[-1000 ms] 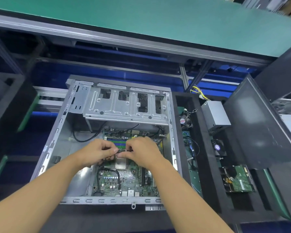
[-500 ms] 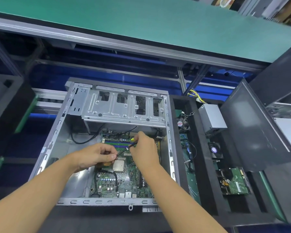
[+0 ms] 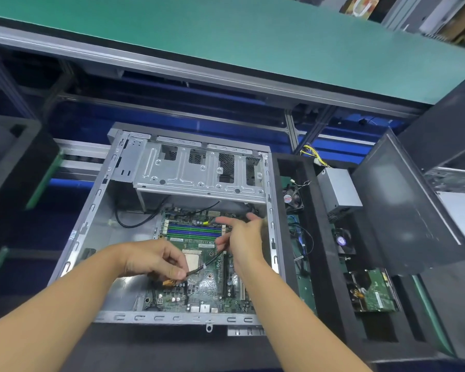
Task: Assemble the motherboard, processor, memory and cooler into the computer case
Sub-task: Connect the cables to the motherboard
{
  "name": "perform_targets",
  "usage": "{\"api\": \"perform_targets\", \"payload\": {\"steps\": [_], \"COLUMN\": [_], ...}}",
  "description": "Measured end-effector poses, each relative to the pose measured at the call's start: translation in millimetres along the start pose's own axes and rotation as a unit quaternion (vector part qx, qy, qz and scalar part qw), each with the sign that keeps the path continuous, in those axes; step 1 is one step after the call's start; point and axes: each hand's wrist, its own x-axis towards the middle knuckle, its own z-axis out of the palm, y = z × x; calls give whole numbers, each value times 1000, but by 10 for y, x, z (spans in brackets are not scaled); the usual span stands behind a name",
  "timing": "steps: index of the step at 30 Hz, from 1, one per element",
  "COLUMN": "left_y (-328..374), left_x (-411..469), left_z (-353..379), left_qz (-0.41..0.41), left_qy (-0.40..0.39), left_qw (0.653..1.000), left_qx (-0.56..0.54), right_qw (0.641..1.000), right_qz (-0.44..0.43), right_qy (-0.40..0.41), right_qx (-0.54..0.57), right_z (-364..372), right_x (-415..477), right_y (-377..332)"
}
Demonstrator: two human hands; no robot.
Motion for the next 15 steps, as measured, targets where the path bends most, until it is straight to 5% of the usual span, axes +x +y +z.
{"api": "perform_targets", "payload": {"steps": [7, 15], "left_y": [-9, 12], "left_x": [2, 184], "left_z": [35, 308], "left_qz": [-32, 9], "left_qy": [-48, -53], "left_qw": [998, 998], "left_qx": [21, 34], "right_qw": [984, 976], "right_qz": [-56, -6], "right_qy": [-142, -193], "right_qx": [-95, -100], "right_z": [82, 4], "right_x": [-42, 23], "right_y": [-13, -101]}}
